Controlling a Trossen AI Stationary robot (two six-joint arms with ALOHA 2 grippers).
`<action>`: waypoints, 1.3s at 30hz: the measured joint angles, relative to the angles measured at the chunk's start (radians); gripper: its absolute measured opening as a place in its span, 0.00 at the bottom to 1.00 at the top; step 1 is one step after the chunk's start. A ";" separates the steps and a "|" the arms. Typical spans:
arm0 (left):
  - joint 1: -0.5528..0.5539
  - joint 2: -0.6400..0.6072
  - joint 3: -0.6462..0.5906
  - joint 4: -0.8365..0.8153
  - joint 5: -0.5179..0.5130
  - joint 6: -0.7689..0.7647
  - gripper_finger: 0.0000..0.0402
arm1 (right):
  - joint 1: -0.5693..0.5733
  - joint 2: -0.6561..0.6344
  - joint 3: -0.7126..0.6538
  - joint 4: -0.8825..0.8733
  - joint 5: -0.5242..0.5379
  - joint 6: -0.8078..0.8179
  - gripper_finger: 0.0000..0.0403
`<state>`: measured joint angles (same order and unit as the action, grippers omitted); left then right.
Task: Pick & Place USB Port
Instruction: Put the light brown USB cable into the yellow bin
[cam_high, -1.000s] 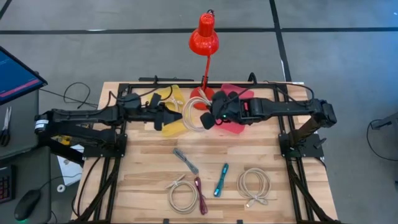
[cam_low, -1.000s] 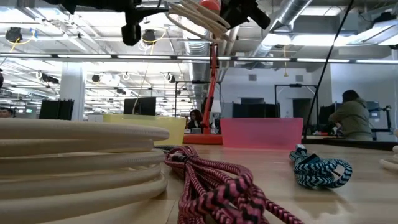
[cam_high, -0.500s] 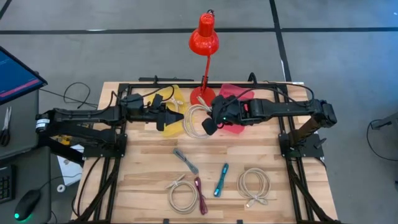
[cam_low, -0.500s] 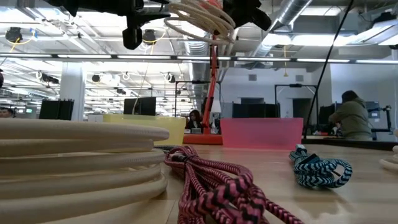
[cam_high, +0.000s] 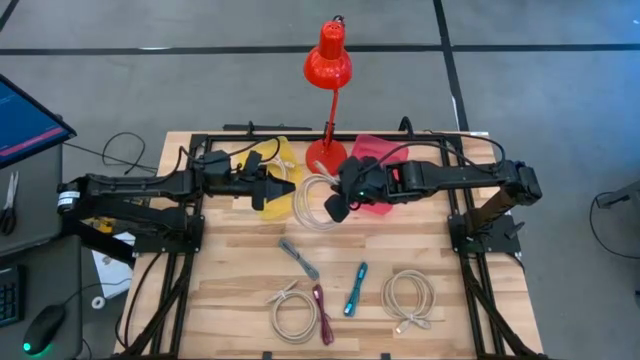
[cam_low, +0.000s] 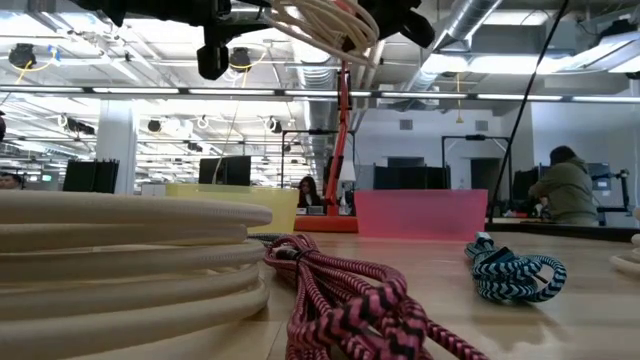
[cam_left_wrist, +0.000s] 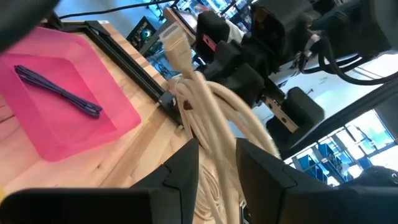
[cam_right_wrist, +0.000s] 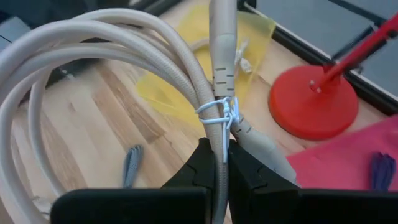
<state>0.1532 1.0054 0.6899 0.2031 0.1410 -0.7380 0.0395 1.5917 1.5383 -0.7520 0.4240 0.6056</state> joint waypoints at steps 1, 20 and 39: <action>0.000 0.000 0.000 0.000 0.002 0.000 0.27 | 0.000 0.000 0.000 0.012 0.001 -0.005 0.01; -0.001 0.001 -0.001 0.001 0.007 0.000 0.27 | -0.015 -0.001 0.000 0.148 0.167 -0.039 0.01; 0.000 0.000 -0.001 0.007 0.002 0.091 0.03 | -0.035 -0.001 0.000 0.162 0.148 -0.065 0.12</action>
<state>0.1528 1.0058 0.6888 0.2100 0.1429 -0.6467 0.0044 1.5906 1.5383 -0.5901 0.5717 0.5404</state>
